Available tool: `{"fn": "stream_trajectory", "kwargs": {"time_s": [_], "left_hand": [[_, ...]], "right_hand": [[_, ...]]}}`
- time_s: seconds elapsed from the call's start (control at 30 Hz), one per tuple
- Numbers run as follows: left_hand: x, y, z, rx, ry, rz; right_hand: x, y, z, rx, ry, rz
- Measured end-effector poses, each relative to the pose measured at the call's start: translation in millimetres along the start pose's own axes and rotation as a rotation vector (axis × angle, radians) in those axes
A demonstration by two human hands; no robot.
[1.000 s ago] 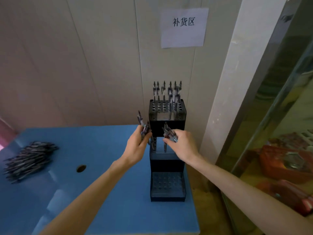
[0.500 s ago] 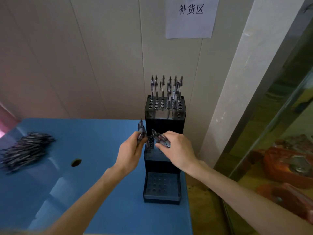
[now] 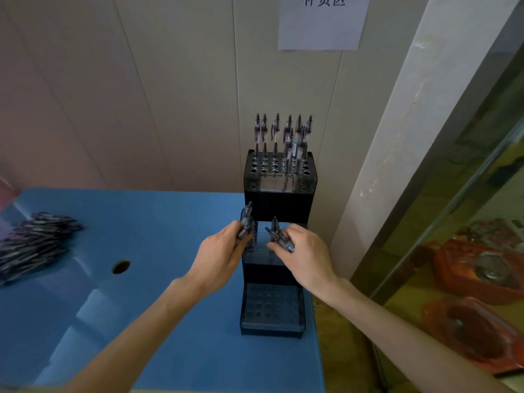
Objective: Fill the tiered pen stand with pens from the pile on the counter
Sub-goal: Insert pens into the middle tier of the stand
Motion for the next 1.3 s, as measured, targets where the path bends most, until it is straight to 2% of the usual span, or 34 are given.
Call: {"fn": "stream_trajectory", "kwargs": {"time_s": [0.1,0.17,0.3,0.37,0.43,0.53,0.63,0.8,0.93,1.07,1.3], "left_hand": [[-4,2,0,-0.066,0.008,-0.012],[-7,2,0,-0.164,0.014,-0.054],[-13,-3,-11,-0.447,0.124,-0.236],[-8,-3,-20,-0.596,0.174,-0.307],[-1,-1,-29,-0.696,0.181,-0.336],[9,1,-38,-0.665,0.167,-0.303],[14,-4,-43,-0.610,0.186,-0.277],[19,-10,-47,-0.561,0.216,-0.340],[27,-3,-45,-0.608,0.175,-0.353],[30,-3,-37,-0.640,0.187,-0.380],[34,-5,-33,-0.640,0.226,-0.377]], "right_hand": [[-8,0,-2,0.000,0.024,0.008],[-14,2,-6,0.149,0.051,0.069],[-15,6,-12,0.630,0.087,0.240],[-12,5,-17,0.731,0.100,0.282],[-7,5,-25,0.723,0.126,0.292],[-1,4,-36,0.683,0.123,0.318],[1,8,-41,0.666,0.100,0.437],[-2,12,-45,0.789,0.114,0.556],[3,4,-53,0.772,0.206,0.476],[3,-8,-63,0.602,0.324,0.282],[2,-9,-66,0.529,0.339,0.186]]}}
Point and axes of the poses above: each hand's wrist, its own x-axis towards the middle knuckle, its own z-axis out of the palm, y = z × x, the point moved 5 cm from there along x, towards the middle knuckle, and after that the axes turned 1 degree about y, right-handed, at the moved point
